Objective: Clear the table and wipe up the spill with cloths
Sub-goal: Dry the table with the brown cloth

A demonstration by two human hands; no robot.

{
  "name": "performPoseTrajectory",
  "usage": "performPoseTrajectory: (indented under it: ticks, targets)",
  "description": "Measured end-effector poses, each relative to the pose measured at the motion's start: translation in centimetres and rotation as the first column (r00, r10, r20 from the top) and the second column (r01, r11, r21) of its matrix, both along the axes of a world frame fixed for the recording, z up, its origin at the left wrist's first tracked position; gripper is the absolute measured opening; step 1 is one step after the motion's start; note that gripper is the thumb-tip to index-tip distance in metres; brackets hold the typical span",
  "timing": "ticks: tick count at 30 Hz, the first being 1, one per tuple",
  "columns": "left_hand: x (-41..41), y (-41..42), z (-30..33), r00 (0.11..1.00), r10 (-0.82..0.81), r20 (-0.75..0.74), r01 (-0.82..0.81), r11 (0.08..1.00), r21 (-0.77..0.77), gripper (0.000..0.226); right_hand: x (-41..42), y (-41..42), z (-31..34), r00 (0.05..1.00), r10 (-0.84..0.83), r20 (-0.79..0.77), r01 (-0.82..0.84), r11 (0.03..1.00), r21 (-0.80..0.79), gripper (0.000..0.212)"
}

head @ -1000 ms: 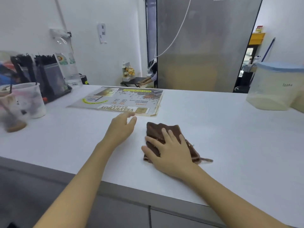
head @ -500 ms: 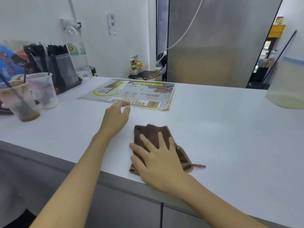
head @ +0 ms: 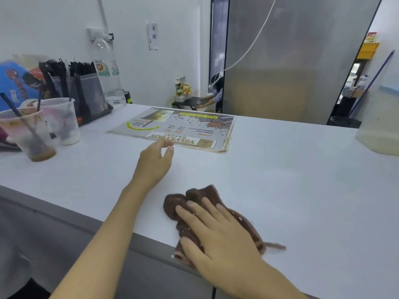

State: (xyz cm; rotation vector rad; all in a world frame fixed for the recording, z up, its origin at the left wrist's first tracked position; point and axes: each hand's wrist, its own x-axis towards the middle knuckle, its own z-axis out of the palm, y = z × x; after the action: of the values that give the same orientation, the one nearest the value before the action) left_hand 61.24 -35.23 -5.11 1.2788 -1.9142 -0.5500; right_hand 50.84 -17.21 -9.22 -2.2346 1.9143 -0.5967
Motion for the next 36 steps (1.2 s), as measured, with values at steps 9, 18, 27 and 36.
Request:
performPoseTrajectory:
  ticks: [9, 18, 27, 36]
  targets:
    - [1.4, 0.1, -2.3, 0.999, 0.034, 0.031, -0.031, 0.995, -0.092, 0.026, 1.8, -4.7, 0.6, 0.995, -0.093, -0.033, 0.095, 0.993, 0.071, 0.060]
    - [2.0, -0.1, -3.0, 0.991, 0.097, -0.092, -0.116, 0.965, -0.234, 0.024, -0.1, -5.2, 0.6, 0.966, -0.253, -0.048, 0.257, 0.963, 0.082, 0.061]
    - [2.3, -0.5, -3.1, 0.986, 0.135, -0.101, -0.155, 0.962, -0.225, 0.024, 0.8, -1.2, 0.4, 0.994, -0.073, -0.079, 0.075, 0.997, 0.023, 0.056]
    - [2.7, 0.0, -2.8, 0.957, 0.159, -0.244, -0.202, 0.966, -0.161, 0.021, 2.8, -3.0, 0.1, 0.993, 0.013, -0.121, -0.006, 0.998, 0.059, 0.063]
